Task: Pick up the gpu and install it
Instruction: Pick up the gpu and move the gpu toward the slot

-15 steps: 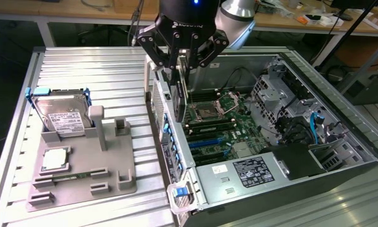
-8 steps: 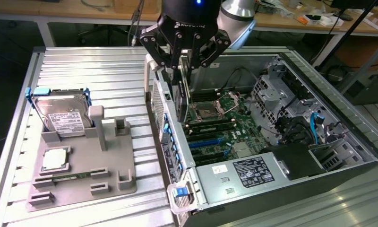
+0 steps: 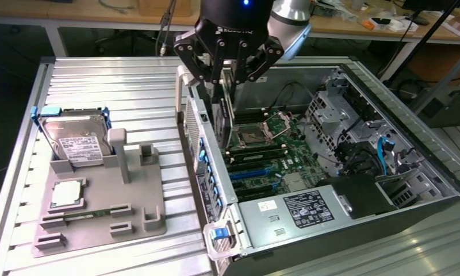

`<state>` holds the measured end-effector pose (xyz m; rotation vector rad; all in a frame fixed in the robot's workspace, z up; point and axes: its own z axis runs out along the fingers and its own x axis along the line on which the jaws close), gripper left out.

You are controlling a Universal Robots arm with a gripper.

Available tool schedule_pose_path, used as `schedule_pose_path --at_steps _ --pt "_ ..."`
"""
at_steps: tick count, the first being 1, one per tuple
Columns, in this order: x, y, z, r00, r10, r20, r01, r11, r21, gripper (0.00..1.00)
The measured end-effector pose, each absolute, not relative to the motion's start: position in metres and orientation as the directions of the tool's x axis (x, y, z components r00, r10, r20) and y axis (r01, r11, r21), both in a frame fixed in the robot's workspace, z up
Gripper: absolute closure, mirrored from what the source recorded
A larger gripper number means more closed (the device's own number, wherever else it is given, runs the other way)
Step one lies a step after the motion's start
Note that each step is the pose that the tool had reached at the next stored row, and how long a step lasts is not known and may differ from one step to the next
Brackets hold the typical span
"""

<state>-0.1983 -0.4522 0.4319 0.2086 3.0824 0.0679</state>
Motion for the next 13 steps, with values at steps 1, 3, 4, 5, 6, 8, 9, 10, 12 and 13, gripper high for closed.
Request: schedule_pose_path --at_steps 1,3,4,5,6,8,9,10,12,13 --pt "-0.1977 -0.4522 0.4319 -0.990 0.136 -0.048 0.133 0.990 0.047 0.73" --pt "-0.1969 -0.4522 0.4319 -0.990 0.136 -0.048 0.134 0.990 0.047 0.73" --pt "-0.1964 -0.4523 0.4319 -0.990 0.136 -0.048 0.133 0.990 0.047 0.73" --pt "-0.1960 -0.4522 0.4319 -0.990 0.136 -0.048 0.133 0.990 0.047 0.73" --pt "-0.1957 -0.4522 0.4319 -0.990 0.136 -0.048 0.133 0.990 0.047 0.73" --pt "-0.1948 -0.4522 0.4319 -0.990 0.136 -0.048 0.133 0.990 0.047 0.73" --pt "-0.1941 -0.4522 0.4320 -0.990 0.136 -0.048 0.133 0.990 0.047 0.73" --pt "-0.1936 -0.4522 0.4320 -0.990 0.136 -0.048 0.133 0.990 0.047 0.73" --pt "-0.1921 -0.4522 0.4319 -0.990 0.136 -0.048 0.133 0.990 0.047 0.73" --pt "-0.1915 -0.4522 0.4319 -0.990 0.136 -0.048 0.133 0.990 0.047 0.73"
